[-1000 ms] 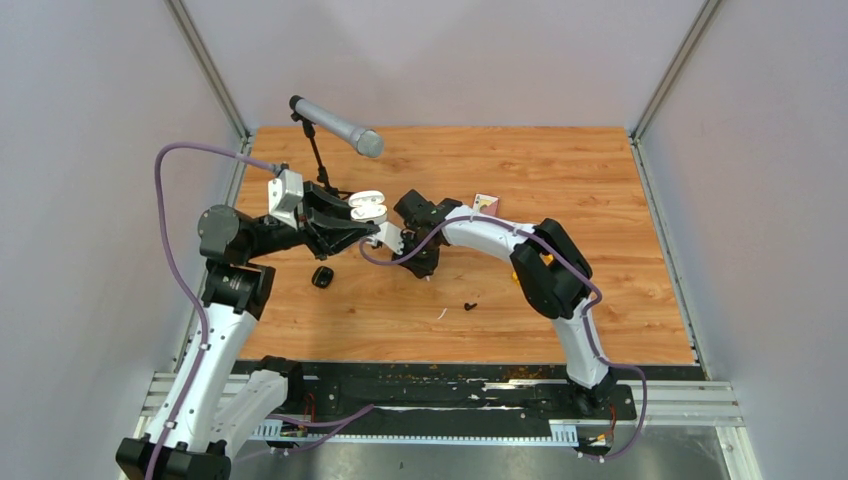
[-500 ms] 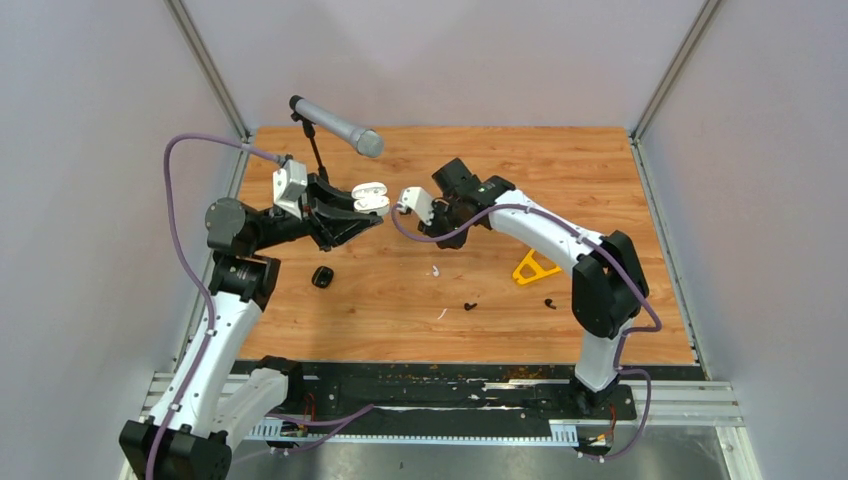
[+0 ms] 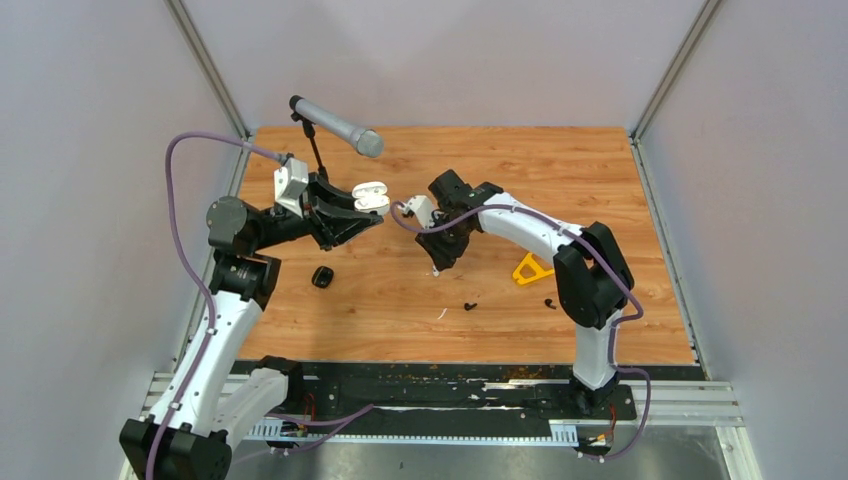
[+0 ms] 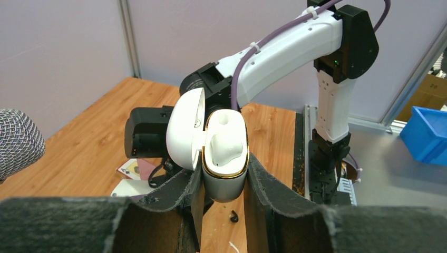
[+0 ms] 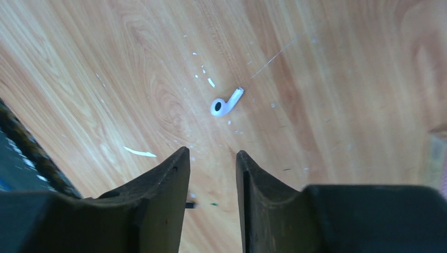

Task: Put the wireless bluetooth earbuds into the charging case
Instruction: Pick up the earbud from the center of the board.

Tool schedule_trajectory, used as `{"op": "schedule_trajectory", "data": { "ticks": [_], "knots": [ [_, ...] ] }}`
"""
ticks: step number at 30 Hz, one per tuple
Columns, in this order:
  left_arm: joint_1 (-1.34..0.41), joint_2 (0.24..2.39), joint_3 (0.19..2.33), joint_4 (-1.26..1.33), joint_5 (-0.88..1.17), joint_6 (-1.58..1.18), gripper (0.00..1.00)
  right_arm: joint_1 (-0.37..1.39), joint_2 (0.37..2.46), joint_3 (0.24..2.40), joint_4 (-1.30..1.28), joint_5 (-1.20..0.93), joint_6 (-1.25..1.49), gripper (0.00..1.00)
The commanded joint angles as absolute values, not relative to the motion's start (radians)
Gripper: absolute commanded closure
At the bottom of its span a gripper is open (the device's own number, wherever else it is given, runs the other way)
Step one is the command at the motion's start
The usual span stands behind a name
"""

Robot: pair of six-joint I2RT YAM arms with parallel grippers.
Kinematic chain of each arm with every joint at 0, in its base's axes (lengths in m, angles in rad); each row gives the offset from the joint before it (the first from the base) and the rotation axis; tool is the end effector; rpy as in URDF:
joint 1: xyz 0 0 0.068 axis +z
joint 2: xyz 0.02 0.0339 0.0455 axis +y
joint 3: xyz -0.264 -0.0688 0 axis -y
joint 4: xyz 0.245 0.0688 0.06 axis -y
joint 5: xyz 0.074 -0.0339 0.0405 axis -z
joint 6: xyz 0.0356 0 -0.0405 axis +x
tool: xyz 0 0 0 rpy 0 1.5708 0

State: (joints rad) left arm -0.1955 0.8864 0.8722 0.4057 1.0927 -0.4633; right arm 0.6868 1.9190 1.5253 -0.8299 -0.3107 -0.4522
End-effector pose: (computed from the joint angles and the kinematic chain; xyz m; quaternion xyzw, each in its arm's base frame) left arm 0.1728 -0.0665 0.4090 0.3645 0.5285 -0.5031 0.5785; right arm 0.2994 0.2595 0.2216 -0.5472 0.8051 0.1713 0.1516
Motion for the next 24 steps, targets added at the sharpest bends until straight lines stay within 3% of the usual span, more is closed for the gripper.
{"op": "schedule_trajectory", "data": {
  "ticks": [1, 7, 24],
  "knots": [
    [-0.191, 0.858, 0.896, 0.394, 1.086, -0.443, 1.00, 0.690, 1.943, 1.552, -0.807, -0.310, -0.042, 0.64],
    [-0.190, 0.850, 0.895, 0.373, 1.083, -0.428, 1.00, 0.691, 2.029, 1.628, -0.847, -0.262, 0.101, 0.61],
    [-0.190, 0.848, 0.882, 0.377, 1.080, -0.428, 1.00, 0.689, 2.117, 1.632, -0.823, -0.179, 0.072, 0.68]
  ]
}}
